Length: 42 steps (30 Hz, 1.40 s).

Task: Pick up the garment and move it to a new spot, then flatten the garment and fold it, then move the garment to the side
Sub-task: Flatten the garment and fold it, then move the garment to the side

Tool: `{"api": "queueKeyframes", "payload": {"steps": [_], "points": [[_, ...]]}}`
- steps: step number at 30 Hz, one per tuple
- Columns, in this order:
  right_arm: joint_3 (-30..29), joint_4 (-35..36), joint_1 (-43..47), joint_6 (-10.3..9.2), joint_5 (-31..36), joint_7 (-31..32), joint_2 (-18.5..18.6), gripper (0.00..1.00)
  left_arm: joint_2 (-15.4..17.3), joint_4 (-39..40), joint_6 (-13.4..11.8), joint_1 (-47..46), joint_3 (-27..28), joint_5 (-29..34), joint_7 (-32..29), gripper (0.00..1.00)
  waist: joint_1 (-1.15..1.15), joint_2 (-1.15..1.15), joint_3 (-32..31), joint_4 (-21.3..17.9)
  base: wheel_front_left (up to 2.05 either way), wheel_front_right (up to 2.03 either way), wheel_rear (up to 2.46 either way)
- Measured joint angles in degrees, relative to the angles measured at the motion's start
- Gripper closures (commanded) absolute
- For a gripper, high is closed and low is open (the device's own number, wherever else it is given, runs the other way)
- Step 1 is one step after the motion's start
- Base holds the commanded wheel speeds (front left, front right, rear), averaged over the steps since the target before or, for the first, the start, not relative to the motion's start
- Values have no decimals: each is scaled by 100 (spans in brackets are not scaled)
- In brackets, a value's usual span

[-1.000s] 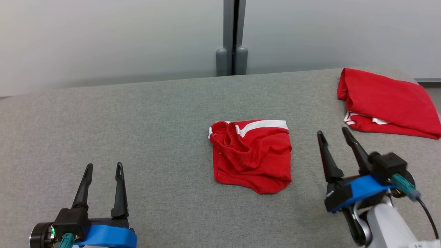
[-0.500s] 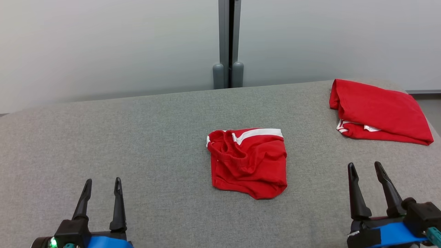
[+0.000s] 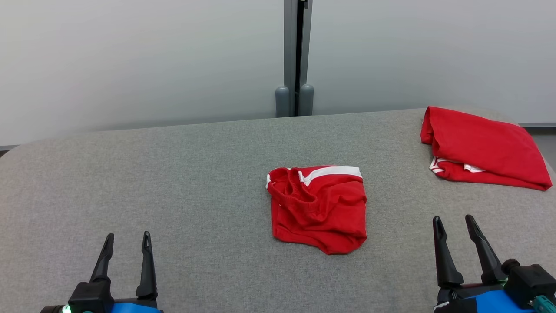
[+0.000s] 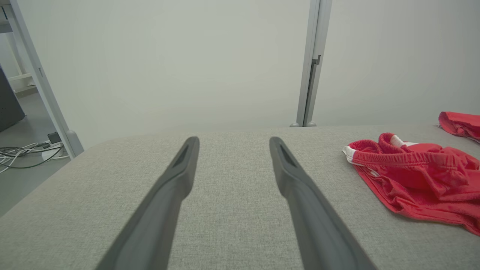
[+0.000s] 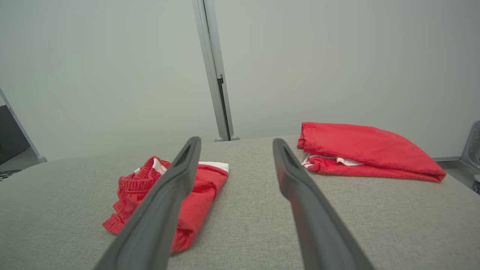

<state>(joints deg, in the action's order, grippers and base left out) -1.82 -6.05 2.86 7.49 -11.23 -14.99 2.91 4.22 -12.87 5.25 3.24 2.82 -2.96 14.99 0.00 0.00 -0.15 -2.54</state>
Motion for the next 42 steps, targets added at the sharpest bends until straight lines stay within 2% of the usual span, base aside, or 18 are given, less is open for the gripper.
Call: {"api": "queueKeyframes", "payload": {"steps": [14, 22, 28, 42], "points": [[73, -79, -88, 0, 68, 0, -1, 0, 10, 0, -19, 0, -26, -51, 0, 0, 0, 0, -10, 17, 0, 0, 0], [162, -470, -1471, 0, 225, 125, -1, 0, 13, 12, -7, -254, -166, -56, 0, 0, 1, 0, 210, 126, 0, 0, 0], [224, -1389, -2367, 0, 380, 388, -3, 0, -13, 20, 9, -471, -258, -71, 0, 0, 1, 0, 470, 323, 0, 0, 0], [-47, -3905, -3212, 0, 656, 303, -8, 0, -59, 53, 19, -880, -347, -158, 0, 0, 2, 1, 1212, 754, 0, 0, 0]]}}
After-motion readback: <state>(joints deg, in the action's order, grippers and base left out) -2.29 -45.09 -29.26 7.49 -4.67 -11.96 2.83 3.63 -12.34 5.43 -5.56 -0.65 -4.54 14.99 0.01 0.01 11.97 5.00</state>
